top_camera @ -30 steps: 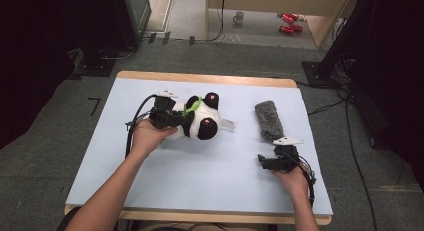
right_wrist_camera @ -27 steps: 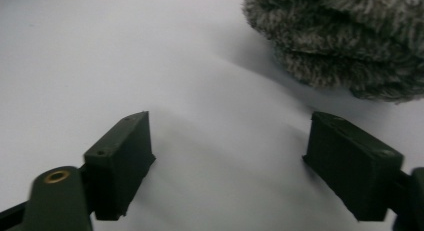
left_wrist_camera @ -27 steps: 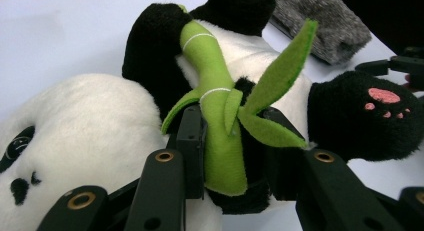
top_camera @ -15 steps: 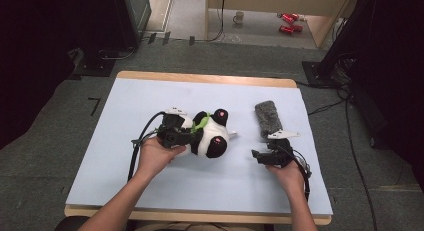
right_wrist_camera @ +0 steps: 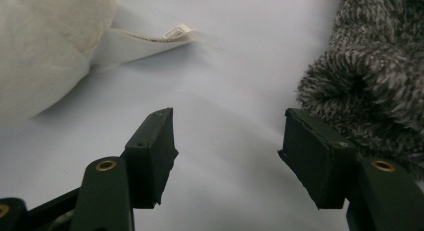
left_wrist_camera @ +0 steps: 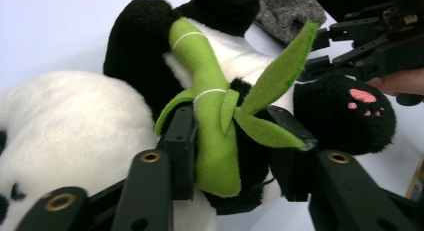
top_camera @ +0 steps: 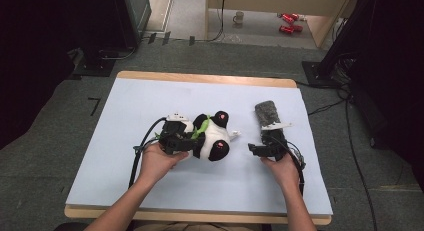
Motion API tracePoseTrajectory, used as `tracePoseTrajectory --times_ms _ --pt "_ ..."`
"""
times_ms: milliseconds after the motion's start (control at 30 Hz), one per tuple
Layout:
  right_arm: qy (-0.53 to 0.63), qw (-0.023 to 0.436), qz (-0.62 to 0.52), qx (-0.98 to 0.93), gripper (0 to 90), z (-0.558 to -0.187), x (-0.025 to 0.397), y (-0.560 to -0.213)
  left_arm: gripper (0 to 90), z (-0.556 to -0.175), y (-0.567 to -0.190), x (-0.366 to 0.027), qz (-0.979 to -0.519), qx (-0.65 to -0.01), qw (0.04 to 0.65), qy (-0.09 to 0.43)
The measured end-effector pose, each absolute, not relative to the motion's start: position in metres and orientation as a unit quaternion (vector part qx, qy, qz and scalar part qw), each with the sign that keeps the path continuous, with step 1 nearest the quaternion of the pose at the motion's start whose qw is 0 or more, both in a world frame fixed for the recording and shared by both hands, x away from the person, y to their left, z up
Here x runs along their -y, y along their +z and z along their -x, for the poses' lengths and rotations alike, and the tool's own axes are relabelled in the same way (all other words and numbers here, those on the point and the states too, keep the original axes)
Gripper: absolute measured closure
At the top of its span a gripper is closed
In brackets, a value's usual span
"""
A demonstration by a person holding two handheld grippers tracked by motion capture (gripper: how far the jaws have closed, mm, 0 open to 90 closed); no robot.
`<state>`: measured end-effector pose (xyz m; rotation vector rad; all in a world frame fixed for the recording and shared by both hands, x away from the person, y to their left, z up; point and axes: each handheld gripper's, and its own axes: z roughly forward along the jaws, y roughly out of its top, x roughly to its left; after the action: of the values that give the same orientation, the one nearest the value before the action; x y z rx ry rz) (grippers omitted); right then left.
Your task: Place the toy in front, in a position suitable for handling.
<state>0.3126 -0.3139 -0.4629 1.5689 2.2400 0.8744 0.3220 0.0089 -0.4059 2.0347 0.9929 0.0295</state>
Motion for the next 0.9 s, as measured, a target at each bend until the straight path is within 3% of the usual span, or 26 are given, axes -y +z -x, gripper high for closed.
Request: tracePoseTrajectory --times_ms 200,433,900 --pt "0.322 0.142 -0.542 -0.763 39.1 -0.312 0.318 -0.458 44.4 -0.328 -0.404 -0.012 -0.814 -0.377 0.442 -0.013" --pt "0.343 0.151 -0.534 -0.758 41.0 -0.315 0.318 -0.448 41.7 -0.327 -0.399 -0.021 -0.815 -0.353 0.460 0.011" --pt "0.351 0.216 -0.525 -0.745 43.5 -0.331 0.337 -0.433 35.3 -0.331 -0.383 -0.051 -0.823 -0.311 0.472 0.059"
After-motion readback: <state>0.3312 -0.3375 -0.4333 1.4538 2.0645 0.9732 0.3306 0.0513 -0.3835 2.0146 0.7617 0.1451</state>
